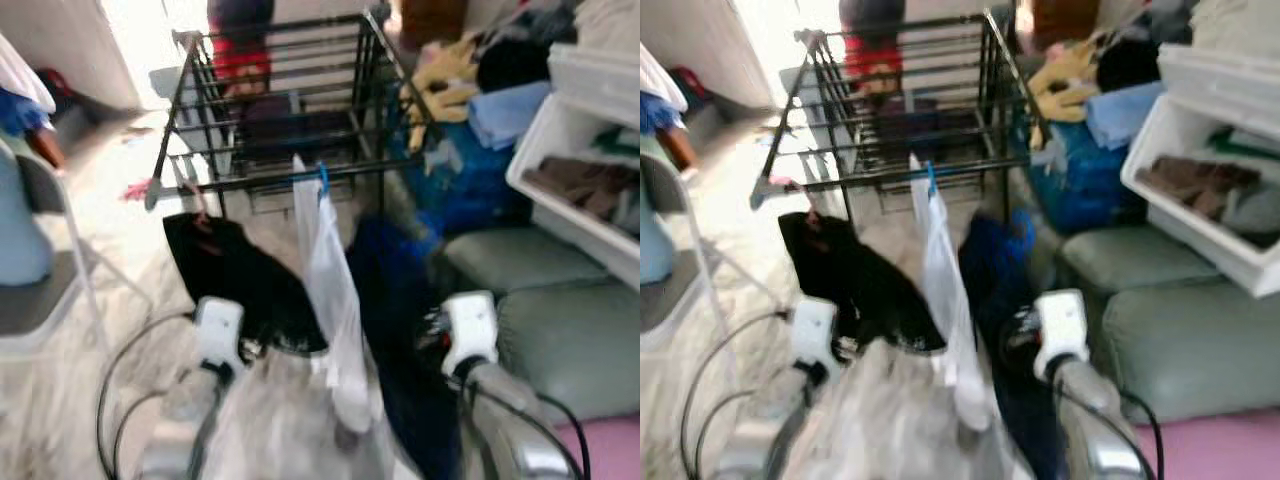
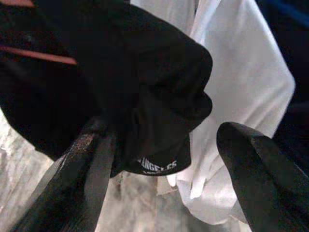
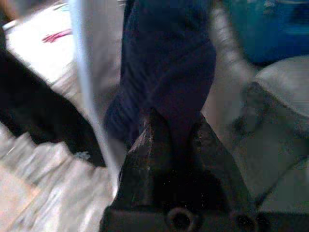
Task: Hang hanger
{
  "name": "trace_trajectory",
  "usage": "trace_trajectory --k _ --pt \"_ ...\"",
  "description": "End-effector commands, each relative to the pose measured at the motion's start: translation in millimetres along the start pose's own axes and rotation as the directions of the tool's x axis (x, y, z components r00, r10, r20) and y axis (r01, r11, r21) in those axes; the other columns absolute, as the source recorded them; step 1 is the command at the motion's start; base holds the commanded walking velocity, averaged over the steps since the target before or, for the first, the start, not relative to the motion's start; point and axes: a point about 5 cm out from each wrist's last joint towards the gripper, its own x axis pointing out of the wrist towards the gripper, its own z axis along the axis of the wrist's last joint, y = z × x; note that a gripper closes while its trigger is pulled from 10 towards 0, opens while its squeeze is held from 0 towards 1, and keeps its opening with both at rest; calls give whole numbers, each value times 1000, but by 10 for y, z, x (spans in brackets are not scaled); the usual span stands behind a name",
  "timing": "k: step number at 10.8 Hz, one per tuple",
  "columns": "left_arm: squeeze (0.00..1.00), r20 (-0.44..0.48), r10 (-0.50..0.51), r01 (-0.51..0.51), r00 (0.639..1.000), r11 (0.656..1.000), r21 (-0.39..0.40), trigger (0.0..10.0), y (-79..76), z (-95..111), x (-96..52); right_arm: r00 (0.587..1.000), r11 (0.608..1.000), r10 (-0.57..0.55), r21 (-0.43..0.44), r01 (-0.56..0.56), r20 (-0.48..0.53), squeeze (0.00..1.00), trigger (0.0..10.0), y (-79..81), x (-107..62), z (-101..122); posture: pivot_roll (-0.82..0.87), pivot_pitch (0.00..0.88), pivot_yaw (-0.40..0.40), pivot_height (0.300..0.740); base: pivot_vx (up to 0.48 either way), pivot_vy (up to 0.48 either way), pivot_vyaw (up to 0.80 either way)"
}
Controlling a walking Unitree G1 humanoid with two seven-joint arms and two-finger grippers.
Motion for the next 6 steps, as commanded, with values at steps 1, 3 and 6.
trace_trajectory --k 1,3,6 --pt "0 68 33 -34 997 999 15 10000 82 192 52 994 999 -25 24 23 104 0 10000 -8 41 227 -176 0 111 740 0 0 0" --pt "0 96 60 -62 994 998 11 10000 129 291 94 990 997 -76 39 72 122 0 10000 -78 -40 231 -195 0 118 740 0 0 0" --pt "0 104 49 -51 993 999 16 10000 80 302 98 991 999 -51 15 50 126 0 10000 -21 -66 217 -189 0 104 740 0 0 502"
